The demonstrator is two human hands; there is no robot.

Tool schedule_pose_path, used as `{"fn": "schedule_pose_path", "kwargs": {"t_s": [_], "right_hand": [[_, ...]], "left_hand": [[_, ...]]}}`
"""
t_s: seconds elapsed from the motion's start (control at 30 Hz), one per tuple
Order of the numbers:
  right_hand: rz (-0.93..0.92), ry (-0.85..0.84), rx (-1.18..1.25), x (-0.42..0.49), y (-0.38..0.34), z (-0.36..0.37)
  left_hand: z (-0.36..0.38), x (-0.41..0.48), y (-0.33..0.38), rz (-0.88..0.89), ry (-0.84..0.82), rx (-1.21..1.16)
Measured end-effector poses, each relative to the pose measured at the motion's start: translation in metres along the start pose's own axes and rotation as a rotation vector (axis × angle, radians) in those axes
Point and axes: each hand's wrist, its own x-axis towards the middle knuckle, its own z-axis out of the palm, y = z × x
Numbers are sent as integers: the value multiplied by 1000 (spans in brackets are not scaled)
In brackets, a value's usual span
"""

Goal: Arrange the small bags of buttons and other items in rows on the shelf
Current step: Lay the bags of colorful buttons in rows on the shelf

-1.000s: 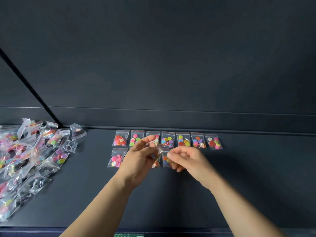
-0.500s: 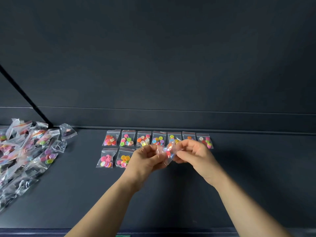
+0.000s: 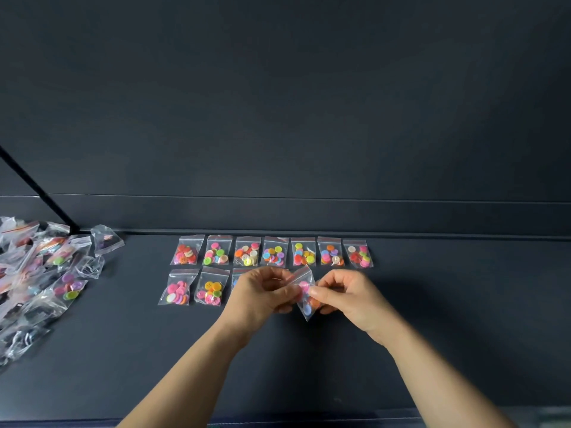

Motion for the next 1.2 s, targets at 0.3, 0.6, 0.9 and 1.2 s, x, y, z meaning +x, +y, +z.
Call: {"fn": "schedule_pose_path", "kwargs": {"t_s": [0.3, 0.6, 0.9, 1.2], "right_hand": [[-25, 218, -82, 18, 15, 8], [-223, 329, -667, 26, 29, 12], [-333, 231, -786, 24, 38, 17], [-341, 293, -709, 22, 35, 17]], "left_hand": [[-17, 12, -11, 191, 300, 305], [-35, 16, -26, 353, 329, 908], [-34, 19, -32, 391, 325, 1061], [-39, 14, -32, 383, 296, 926]]}}
